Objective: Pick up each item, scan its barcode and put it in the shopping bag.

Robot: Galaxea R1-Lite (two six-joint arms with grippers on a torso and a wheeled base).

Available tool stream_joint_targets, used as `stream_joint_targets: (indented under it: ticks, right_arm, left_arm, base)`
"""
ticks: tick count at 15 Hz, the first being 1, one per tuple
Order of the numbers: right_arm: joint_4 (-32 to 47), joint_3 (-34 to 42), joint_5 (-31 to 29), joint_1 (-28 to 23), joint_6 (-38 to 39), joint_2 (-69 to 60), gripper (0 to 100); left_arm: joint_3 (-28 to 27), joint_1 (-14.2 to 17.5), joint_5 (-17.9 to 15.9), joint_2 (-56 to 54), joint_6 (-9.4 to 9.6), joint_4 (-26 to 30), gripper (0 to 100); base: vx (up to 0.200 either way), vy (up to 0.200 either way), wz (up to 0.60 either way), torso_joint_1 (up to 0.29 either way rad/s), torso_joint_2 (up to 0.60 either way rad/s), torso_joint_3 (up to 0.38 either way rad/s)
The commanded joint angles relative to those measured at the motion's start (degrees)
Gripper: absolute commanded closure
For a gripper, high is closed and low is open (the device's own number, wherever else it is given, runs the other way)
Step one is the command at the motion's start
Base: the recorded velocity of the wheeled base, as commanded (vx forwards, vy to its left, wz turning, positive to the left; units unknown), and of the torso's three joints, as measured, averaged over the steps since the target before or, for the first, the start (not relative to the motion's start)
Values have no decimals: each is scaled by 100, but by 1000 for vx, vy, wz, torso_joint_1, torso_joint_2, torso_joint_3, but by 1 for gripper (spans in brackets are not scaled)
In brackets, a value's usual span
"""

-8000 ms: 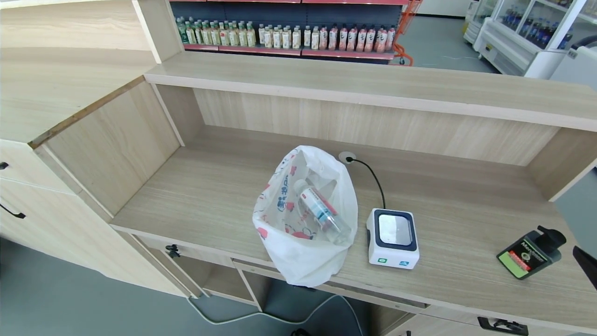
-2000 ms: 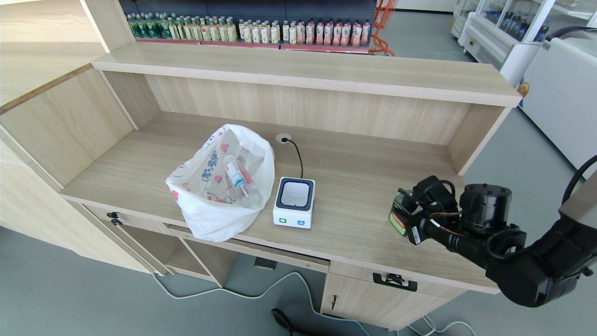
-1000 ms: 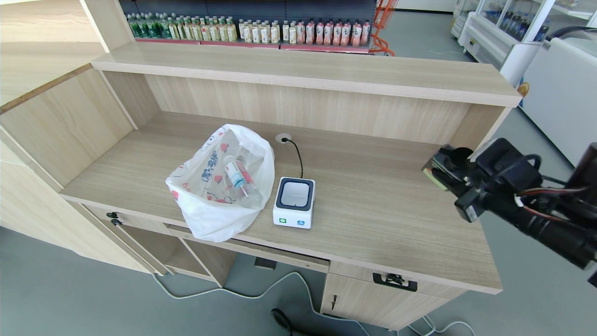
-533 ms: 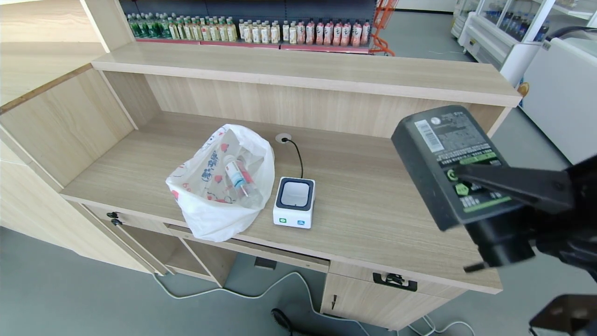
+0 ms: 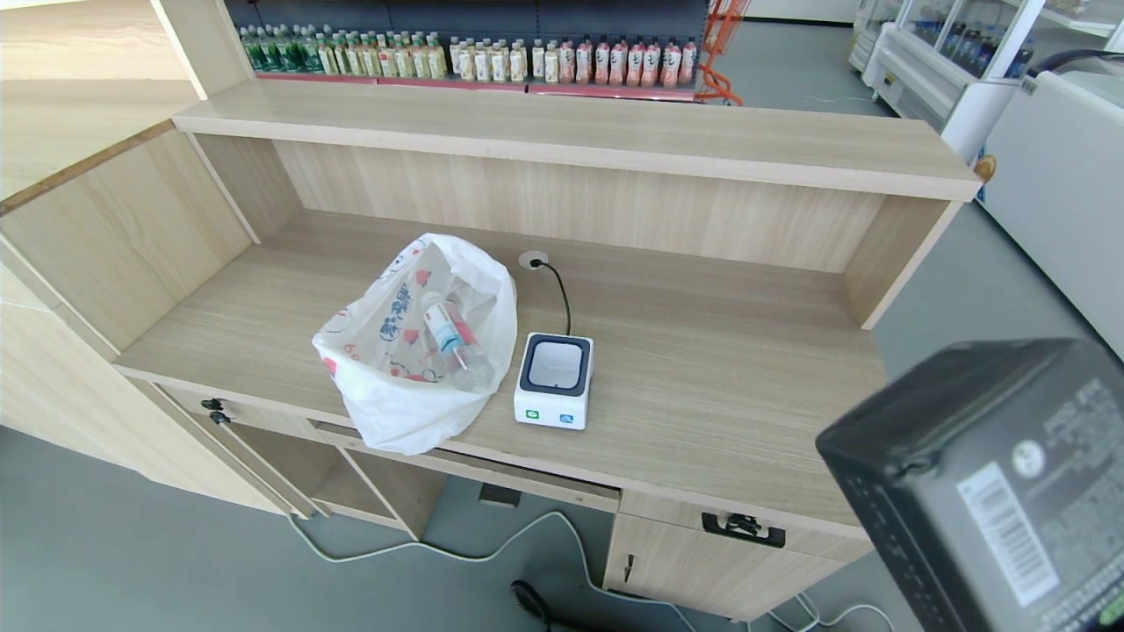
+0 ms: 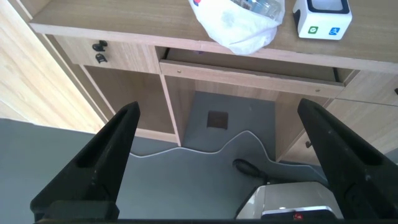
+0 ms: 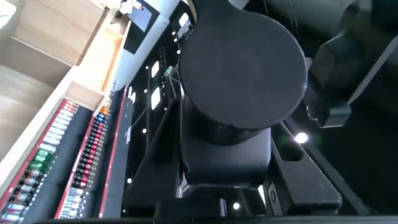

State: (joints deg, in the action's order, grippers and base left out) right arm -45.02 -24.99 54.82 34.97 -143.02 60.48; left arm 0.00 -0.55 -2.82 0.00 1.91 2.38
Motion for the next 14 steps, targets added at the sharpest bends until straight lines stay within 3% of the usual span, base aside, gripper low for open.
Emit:
stream_joint_targets:
  ticks: [1, 14]
  right_arm:
    - [72, -15, 2, -52, -59, -335, 100]
    - [362, -94, 81, -254, -33, -528, 100]
  left_arm:
    - [0, 2, 0, 9, 2, 0, 0]
    - [0, 2, 0, 9, 2, 0, 0]
  base:
    - [0, 0, 0, 0, 0, 0]
    - [0, 0, 0, 0, 0, 0]
